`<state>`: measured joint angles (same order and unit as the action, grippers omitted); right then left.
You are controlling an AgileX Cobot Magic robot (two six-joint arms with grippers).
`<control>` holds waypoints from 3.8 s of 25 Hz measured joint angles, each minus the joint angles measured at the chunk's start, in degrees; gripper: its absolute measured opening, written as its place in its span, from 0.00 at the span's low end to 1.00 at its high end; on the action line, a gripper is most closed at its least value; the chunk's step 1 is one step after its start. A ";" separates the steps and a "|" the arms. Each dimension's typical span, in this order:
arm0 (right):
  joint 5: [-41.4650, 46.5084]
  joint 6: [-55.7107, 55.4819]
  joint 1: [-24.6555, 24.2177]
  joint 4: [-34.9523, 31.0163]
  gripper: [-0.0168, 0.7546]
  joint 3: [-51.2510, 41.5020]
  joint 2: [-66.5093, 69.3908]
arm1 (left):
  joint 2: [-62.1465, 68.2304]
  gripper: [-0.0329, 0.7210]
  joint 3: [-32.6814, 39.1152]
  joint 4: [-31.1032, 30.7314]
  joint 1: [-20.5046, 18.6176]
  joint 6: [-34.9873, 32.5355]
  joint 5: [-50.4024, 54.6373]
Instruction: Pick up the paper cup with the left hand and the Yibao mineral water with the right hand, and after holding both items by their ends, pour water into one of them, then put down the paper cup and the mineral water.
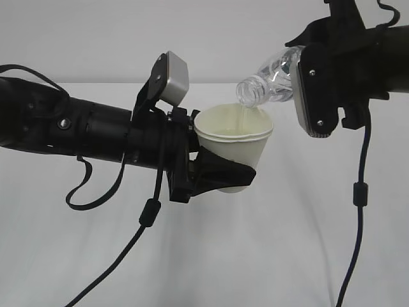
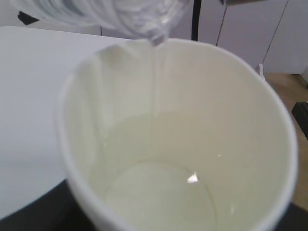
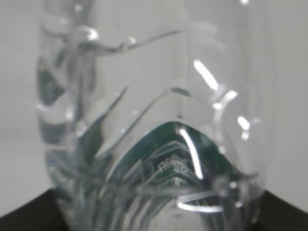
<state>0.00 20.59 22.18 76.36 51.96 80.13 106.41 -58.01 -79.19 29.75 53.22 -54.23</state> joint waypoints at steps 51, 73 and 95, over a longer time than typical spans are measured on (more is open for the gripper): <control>0.00 -0.38 0.00 0.19 0.61 0.00 0.00 | 0.00 0.65 0.00 0.00 0.00 0.00 0.00; 0.00 -0.61 0.00 0.19 0.61 0.00 0.00 | 0.00 0.65 0.00 -0.09 0.00 0.02 0.00; 0.00 -0.70 0.00 2.24 0.61 0.00 0.00 | 0.00 0.65 0.00 -0.09 0.00 0.12 0.00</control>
<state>0.00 19.88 22.18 78.60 51.96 80.13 106.41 -58.01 -79.28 29.75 53.33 -54.23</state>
